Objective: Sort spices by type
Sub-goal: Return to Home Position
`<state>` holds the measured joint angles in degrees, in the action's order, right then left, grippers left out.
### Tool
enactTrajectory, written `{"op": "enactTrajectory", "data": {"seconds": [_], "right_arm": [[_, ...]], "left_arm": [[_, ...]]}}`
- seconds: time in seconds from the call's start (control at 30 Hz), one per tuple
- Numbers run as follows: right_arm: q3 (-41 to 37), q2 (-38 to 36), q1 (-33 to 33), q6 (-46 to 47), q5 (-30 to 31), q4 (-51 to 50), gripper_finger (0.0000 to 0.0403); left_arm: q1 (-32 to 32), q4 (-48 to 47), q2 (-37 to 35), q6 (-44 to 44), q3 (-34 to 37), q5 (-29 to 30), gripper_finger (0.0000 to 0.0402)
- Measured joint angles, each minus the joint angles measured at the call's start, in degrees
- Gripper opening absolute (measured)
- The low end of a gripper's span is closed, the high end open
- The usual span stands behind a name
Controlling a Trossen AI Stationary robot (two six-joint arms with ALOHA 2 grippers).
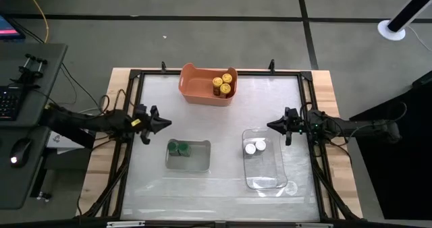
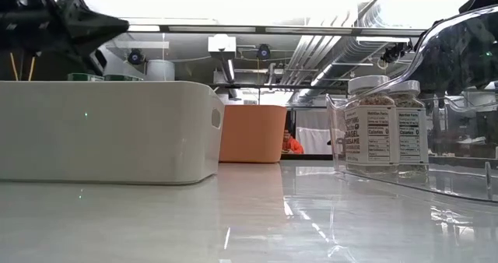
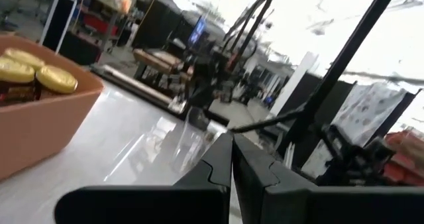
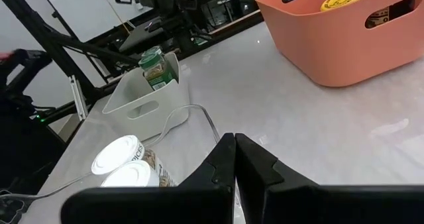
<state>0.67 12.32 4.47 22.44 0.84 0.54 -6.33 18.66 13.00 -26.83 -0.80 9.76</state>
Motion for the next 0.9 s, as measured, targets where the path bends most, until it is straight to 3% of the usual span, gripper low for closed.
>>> {"op": "enactTrajectory", "data": {"seconds": [0.3,0.6,0.9], "right_arm": [[0.00,0.02,0.00,0.02,0.00,-0.02,0.0001],[0.00,0.17,0.00,0.02,-0.02,-0.01,0.0001],[0.00,0.26,0.00,0.02,-0.02,-0.02,0.0001]], "left_arm": [[0.26,-2.34,-13.03,-0.02,0.00,-0.05,0.0000],[3.34,0.60,-12.82,0.32,0.02,-0.11,0.0000],[2.96,-11.09,-12.80,19.06,0.13,-1.93,0.0000]]}}
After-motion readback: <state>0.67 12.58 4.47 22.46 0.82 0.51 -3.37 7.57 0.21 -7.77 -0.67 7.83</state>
